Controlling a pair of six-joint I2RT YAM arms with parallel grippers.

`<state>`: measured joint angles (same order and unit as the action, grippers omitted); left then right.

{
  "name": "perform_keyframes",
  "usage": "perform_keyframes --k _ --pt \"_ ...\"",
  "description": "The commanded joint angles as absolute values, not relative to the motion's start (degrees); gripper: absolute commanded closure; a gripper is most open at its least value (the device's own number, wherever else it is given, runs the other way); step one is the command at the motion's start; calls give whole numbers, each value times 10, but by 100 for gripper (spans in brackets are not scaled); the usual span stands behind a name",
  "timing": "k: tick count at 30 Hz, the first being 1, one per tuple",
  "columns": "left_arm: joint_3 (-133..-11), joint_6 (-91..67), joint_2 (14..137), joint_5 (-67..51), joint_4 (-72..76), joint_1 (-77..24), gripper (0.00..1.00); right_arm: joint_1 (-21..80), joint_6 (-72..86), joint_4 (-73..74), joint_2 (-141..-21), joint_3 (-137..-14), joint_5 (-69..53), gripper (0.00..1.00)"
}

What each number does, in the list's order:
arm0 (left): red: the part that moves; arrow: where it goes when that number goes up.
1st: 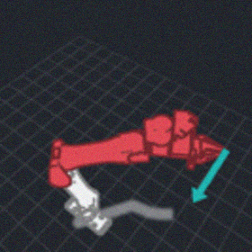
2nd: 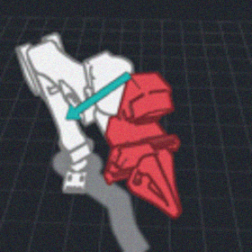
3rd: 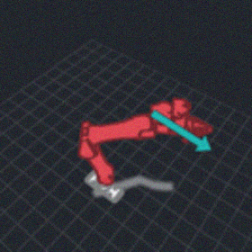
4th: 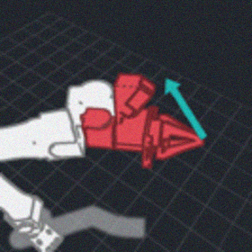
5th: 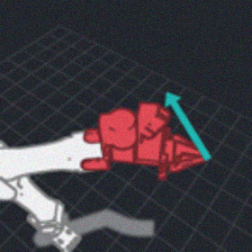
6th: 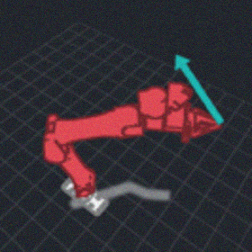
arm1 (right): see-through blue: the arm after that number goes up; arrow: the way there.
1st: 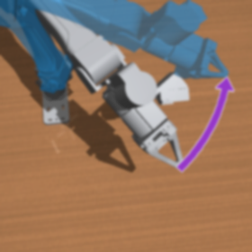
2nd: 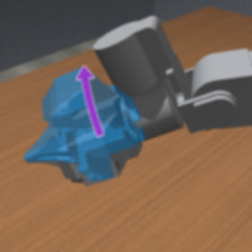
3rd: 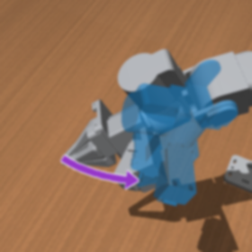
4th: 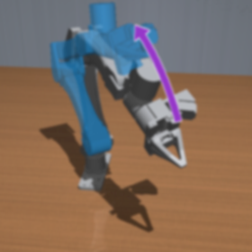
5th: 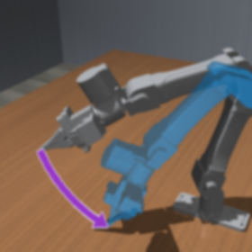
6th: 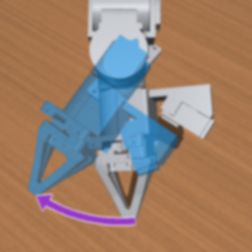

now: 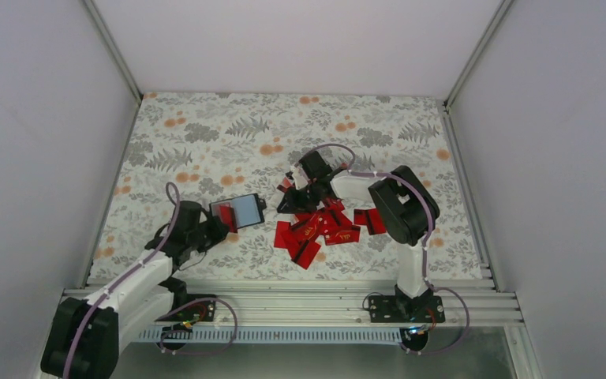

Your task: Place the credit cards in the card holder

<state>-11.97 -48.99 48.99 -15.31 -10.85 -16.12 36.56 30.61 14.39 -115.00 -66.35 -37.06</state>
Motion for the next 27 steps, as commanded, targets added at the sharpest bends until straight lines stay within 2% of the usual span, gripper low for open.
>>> perform_keyframes --k 1,7,15,27 --pt "-135 -463 526 -188 -78 -159 98 356 294 179 -1155 -639 -325 80" --pt "-142 -455 530 -198 -80 -159 98 352 294 177 -1156 -640 -328 80" --pt "-182 -415 481 -166 -153 -159 98 350 291 181 -1164 -651 -333 80" --pt "-196 -388 540 -168 -145 -157 98 348 284 192 -1167 -661 -332 80"
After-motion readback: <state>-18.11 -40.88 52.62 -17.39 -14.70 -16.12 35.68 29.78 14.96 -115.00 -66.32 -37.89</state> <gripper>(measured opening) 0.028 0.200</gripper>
